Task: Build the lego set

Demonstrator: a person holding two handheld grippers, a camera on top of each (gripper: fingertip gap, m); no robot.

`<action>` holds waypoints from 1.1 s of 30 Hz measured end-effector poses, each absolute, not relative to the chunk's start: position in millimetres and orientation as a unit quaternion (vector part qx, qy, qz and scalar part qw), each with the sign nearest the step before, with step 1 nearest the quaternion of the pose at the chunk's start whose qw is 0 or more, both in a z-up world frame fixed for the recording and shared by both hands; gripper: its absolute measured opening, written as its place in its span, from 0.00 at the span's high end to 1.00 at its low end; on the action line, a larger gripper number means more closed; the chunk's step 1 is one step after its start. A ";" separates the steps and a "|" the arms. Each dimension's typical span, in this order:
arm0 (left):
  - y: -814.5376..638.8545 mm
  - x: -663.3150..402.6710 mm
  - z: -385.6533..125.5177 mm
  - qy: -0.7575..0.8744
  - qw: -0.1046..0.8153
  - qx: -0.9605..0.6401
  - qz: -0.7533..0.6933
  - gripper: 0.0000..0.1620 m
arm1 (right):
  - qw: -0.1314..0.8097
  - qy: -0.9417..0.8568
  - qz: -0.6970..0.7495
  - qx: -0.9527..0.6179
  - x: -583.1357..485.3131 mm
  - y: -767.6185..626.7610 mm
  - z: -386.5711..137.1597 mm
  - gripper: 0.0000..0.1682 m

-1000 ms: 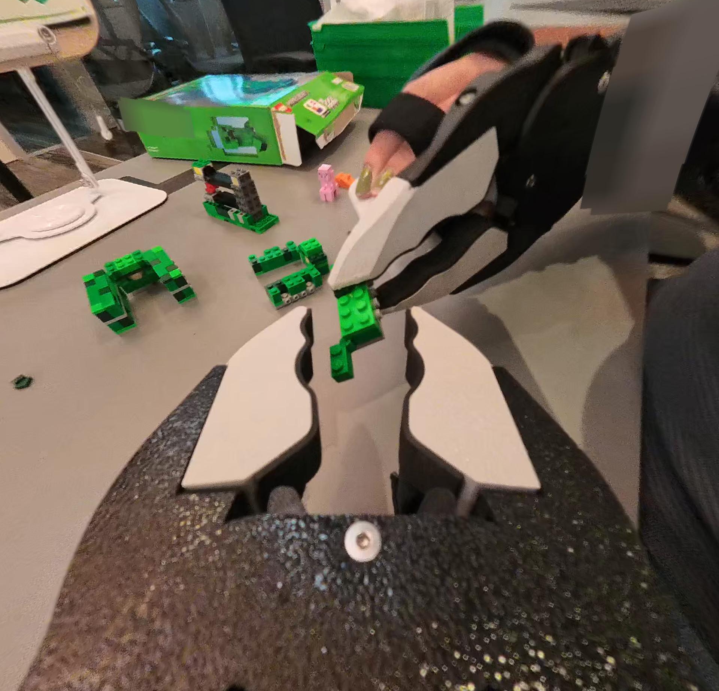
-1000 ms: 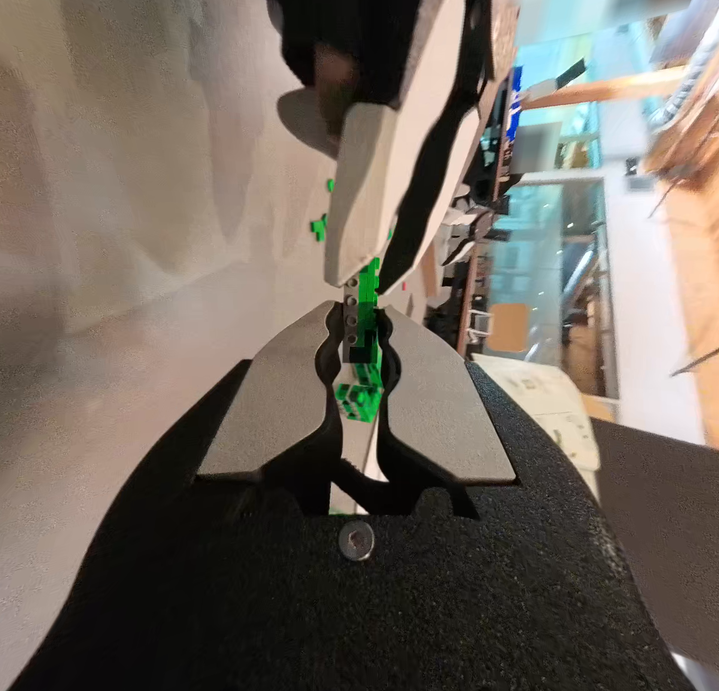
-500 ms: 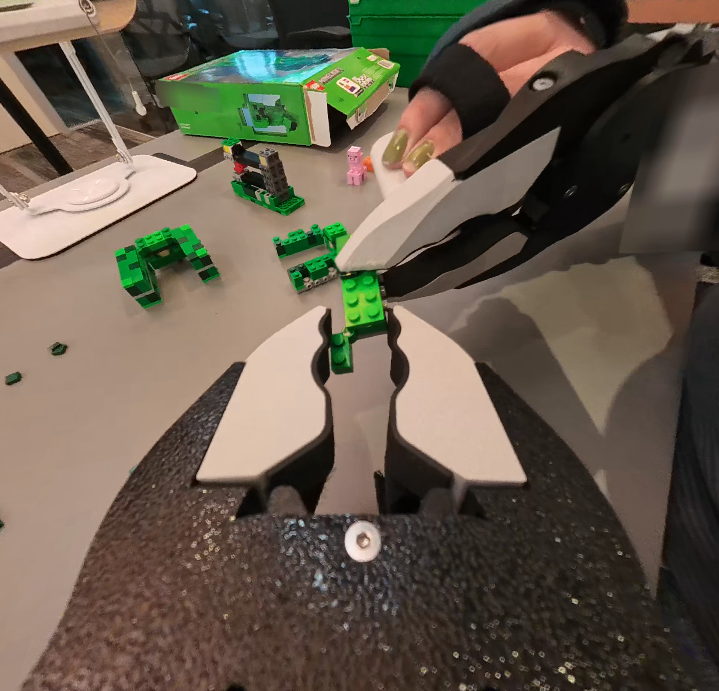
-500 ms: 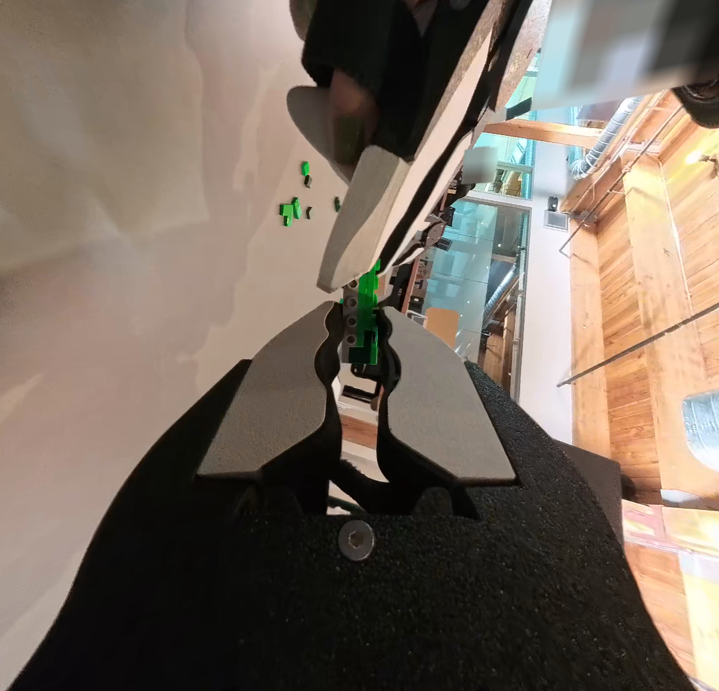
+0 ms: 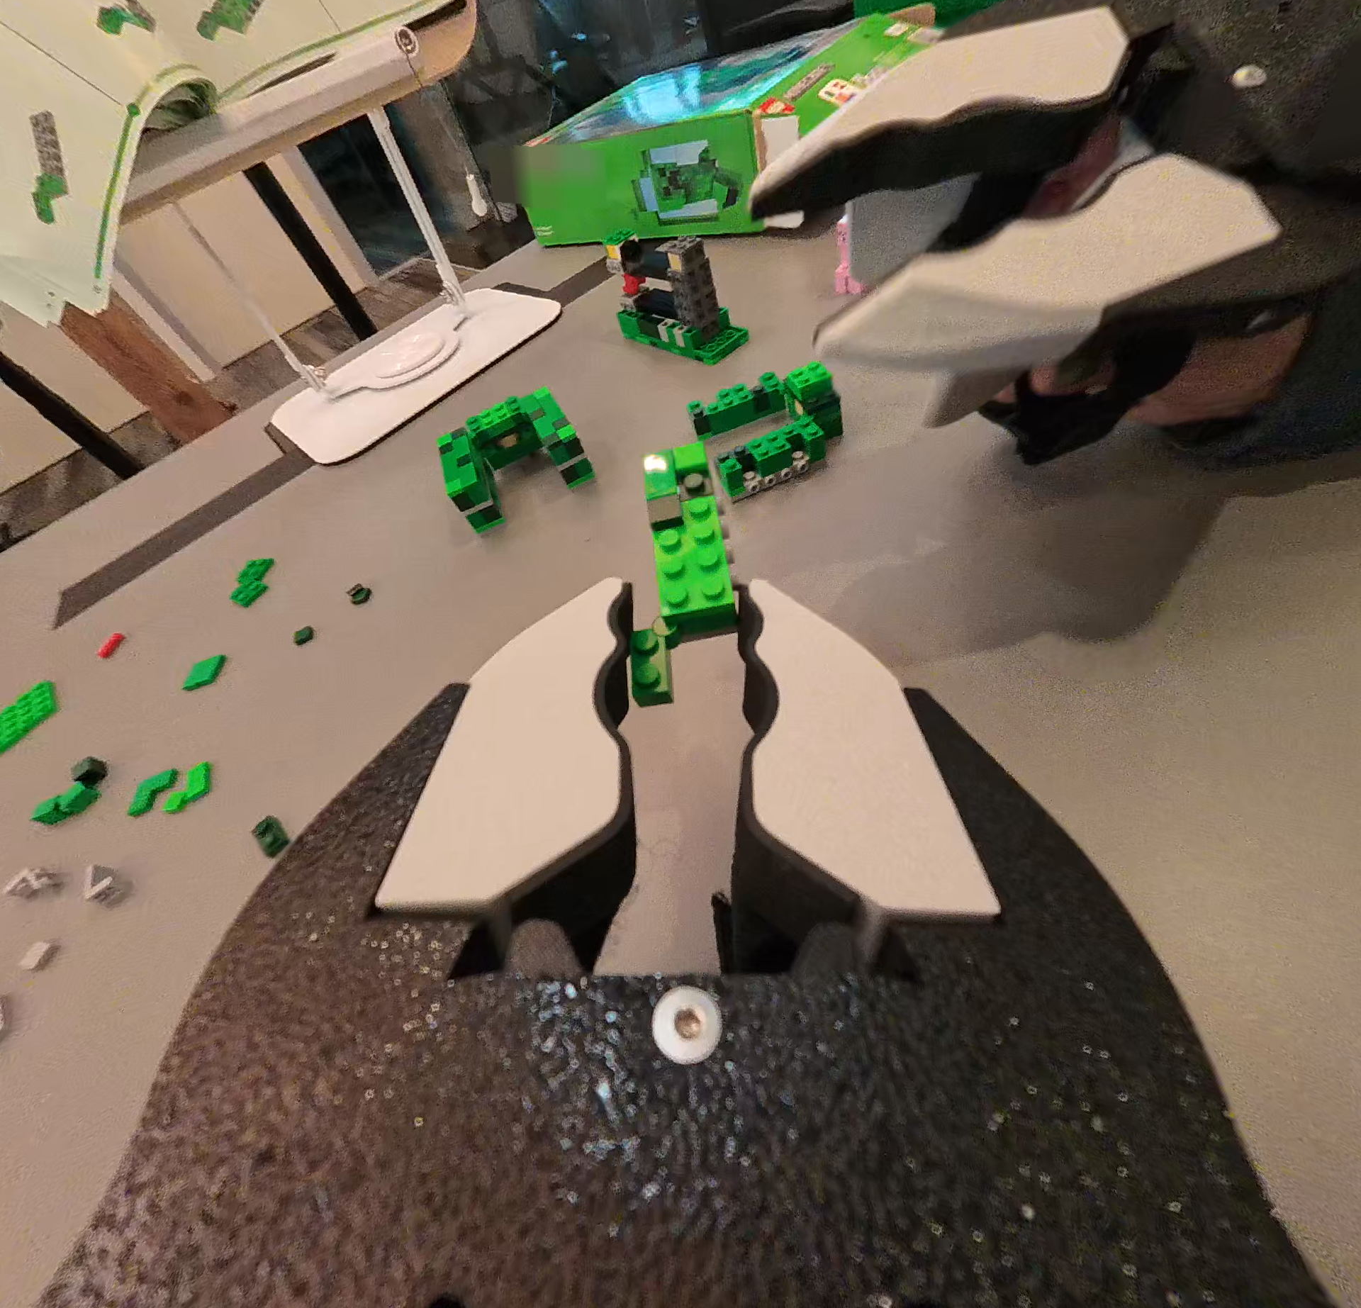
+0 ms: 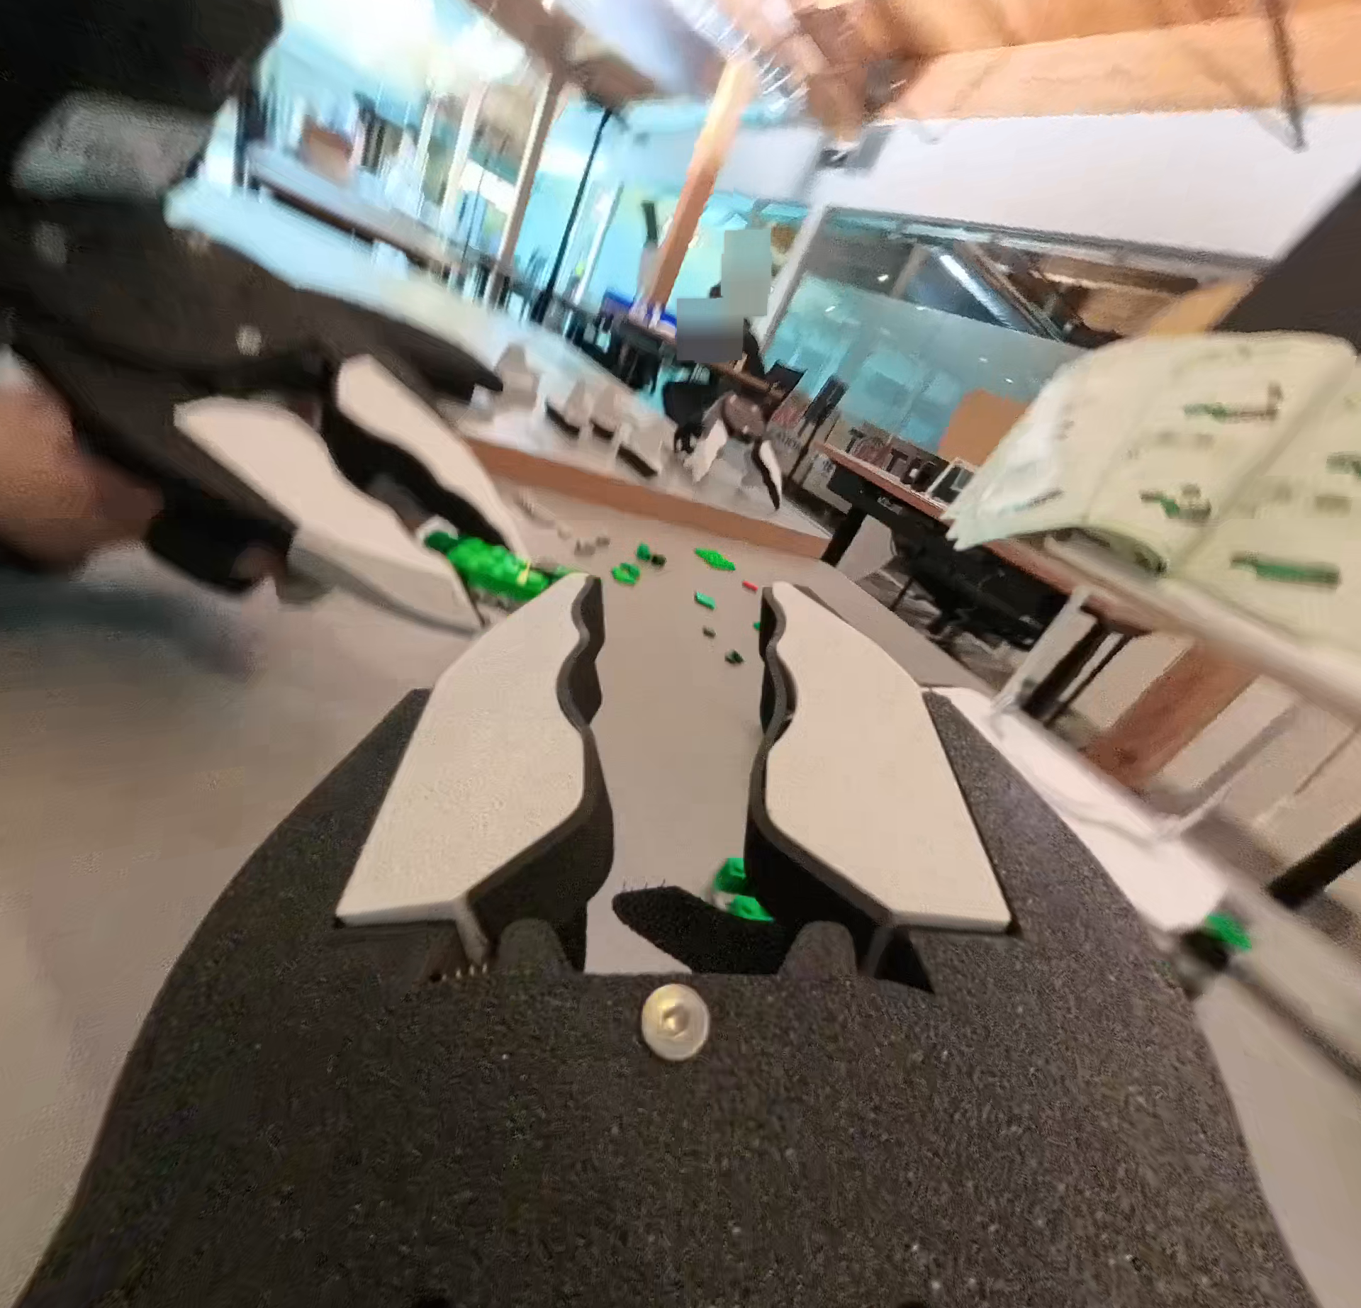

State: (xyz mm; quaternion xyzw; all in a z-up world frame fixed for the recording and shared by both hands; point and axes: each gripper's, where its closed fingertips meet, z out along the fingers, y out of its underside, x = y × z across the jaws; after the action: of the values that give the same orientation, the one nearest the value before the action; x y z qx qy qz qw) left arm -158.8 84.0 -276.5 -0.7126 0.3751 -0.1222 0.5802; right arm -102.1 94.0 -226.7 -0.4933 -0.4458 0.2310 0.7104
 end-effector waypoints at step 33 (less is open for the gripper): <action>48.9 -125.5 -265.5 0.452 0.582 -0.630 -0.245 0.84 | 0.588 -0.504 0.457 -0.438 -108.9 58.2 -235.1 0.78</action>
State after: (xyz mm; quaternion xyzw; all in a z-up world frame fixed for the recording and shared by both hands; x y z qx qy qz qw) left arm -125.5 48.9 -265.5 -0.6296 0.4519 -0.2453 0.5824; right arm -108.9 58.2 -235.1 -0.4381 -0.5042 0.4565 0.5877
